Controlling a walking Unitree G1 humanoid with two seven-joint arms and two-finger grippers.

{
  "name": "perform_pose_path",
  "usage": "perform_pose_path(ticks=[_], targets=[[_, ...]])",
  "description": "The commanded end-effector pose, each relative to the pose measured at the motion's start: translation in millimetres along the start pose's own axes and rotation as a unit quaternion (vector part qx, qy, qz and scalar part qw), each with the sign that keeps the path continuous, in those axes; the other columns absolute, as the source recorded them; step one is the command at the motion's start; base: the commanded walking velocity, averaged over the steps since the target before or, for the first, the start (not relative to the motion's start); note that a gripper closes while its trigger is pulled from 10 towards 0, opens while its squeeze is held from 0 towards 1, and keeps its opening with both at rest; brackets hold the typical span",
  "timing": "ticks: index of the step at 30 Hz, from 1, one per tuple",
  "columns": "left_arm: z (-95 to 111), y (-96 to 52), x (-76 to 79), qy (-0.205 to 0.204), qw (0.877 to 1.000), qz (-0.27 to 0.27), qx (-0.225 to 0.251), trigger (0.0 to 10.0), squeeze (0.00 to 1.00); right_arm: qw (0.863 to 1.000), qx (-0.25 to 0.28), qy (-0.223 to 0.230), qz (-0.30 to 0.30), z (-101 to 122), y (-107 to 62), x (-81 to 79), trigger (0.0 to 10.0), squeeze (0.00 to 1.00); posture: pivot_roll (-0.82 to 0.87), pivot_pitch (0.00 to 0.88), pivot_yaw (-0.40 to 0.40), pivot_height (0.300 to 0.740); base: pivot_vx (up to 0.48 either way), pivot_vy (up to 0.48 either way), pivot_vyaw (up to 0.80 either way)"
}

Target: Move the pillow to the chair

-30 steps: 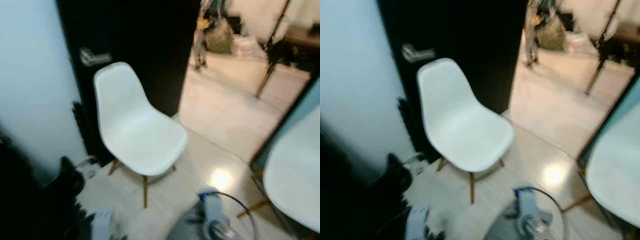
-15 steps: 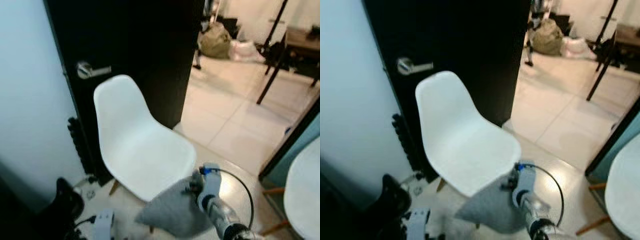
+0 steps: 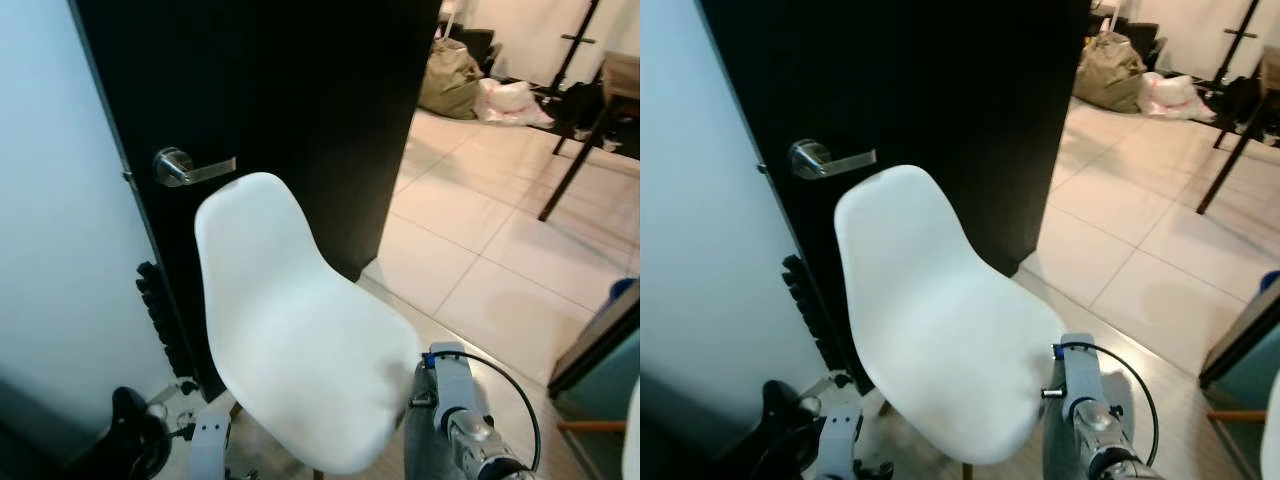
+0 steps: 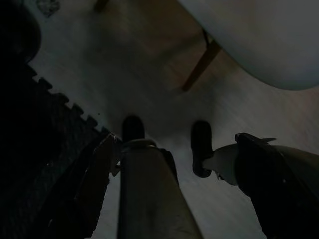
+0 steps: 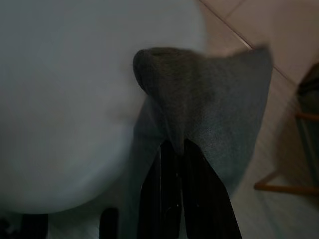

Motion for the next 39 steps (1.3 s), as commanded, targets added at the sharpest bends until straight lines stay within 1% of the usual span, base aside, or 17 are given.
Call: perform_pose_path(ticks=[1,4,8,12,17,18,20,21,23,25,30,32,33,34,35,37,39], targets=[[-10,-0.9,5.9,-0.003,1.0,-0.01,-0.016,10.0,0.0,1.0,0.011,-0.019,0.009,3,0.0,-5.0,10.0,0.0,0.0,0.0,-0.027,0.74,0.0,-0.446,0.0],[-11,-1.1,6.6,-0.002,1.0,-0.012,-0.018,10.0,0.0,0.999,0.007,-0.03,0.02,-2,-0.5,-12.6,10.0,0.0,0.0,0.0,-0.027,0.74,0.0,-0.442,0.0],[-13,-1.6,5.9,0.001,1.0,-0.012,-0.019,10.0,0.0,0.999,0.004,-0.034,0.04,-4,-1.1,-21.3,10.0,0.0,0.0,0.0,-0.024,0.74,0.0,-0.442,0.0],[-15,-2.1,5.0,0.006,1.0,-0.013,-0.022,10.0,0.0,0.998,0.003,-0.044,0.053,-7,-1.8,-26.5,10.0,0.0,0.0,0.0,-0.022,0.74,0.0,-0.427,0.0],[-15,-2.6,1.5,0.002,1.0,-0.004,-0.023,10.0,0.0,0.997,0.012,-0.029,0.068,-4,-2.0,-32.5,10.0,0.0,0.01,0.0,-0.023,0.74,0.0,-0.378,0.0],[-15,-2.6,-0.4,0.001,1.0,0.003,-0.024,10.0,0.0,0.996,0.016,-0.02,0.08,-2,-2.3,-35.9,10.0,0.0,0.01,0.0,-0.024,0.74,0.0,0.0,0.0],[-15,-2.7,-1.1,-0.007,1.0,0.007,-0.022,10.0,0.0,0.992,0.025,-0.002,0.127,2,-4.0,-47.9,10.0,0.0,0.01,0.0,-0.024,0.74,0.0,0.0,0.0],[-15,-2.7,-1.1,-0.007,1.0,0.007,-0.022,10.0,0.0,0.992,0.025,-0.002,0.127,2,-4.0,-47.9,10.0,0.0,0.01,0.0,-0.024,0.74,0.0,0.0,0.0],[-15,-2.6,-0.6,-0.006,1.0,0.007,-0.023,10.0,0.0,0.988,0.028,-0.012,0.15,4,-5.0,-55.4,10.0,0.0,0.0,0.0,-0.023,0.74,0.0,0.0,0.77],[-15,-2.6,-0.3,-0.006,1.0,0.007,-0.022,10.0,0.0,0.987,0.031,-0.016,0.159,7,-5.2,-60.0,10.0,0.0,0.01,0.0,-0.023,0.74,0.0,0.0,0.79],[-15,-2.7,-0.4,-0.009,1.0,0.007,-0.021,10.0,0.0,0.984,0.04,-0.005,0.174,13,-5.5,-65.8,10.0,0.0,0.01,0.0,-0.022,0.74,0.0,0.0,0.79],[-16,-2.8,-1.2,-0.011,1.0,0.008,-0.021,10.0,0.0,0.977,0.052,0.022,0.204,23,-6.8,-74.8,10.0,0.0,0.01,0.0,-0.021,0.74,0.0,0.0,0.79],[-16,-2.9,-1.6,-0.012,1.0,0.009,-0.021,10.0,0.0,0.973,0.062,0.028,0.221,30,-7.8,-80.1,10.0,0.0,0.01,0.0,-0.021,0.74,0.0,0.0,0.79],[-16,-3.0,-1.9,-0.013,1.0,0.01,-0.021,10.0,0.0,0.965,0.079,0.033,0.247,41,-9.8,-88.3,10.0,0.0,0.01,0.0,-0.021,0.74,0.0,0.0,0.79],[-16,-3.0,-1.9,-0.013,1.0,0.01,-0.021,10.0,0.0,0.965,0.079,0.033,0.247,41,-9.8,-88.3,10.0,0.0,0.01,0.0,-0.021,0.74,0.0,0.0,0.79],[-17,-3.2,-1.9,-0.012,1.0,0.009,-0.023,10.0,0.0,0.957,0.109,0.045,0.264,61,-11.5,-94.2,10.0,0.0,0.0,0.0,-0.017,0.74,0.0,0.0,0.79],[-17,-3.2,-1.6,-0.011,1.0,0.009,-0.024,10.0,0.0,0.954,0.143,0.051,0.26,84,-11.9,-94.2,10.0,0.0,0.0,0.0,-0.016,0.74,0.0,0.0,0.79]])
Point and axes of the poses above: a point about 5 cm out from each wrist's last joint towards the gripper, its own y axis pointing out of the wrist towards the gripper, its own z axis along the axis of the wrist's last joint, x = y × z, the point moved 4 cm from there along y, pointing out of the wrist towards the gripper, and after that the axes turned 10 degrees about y, right-handed, at the moved point
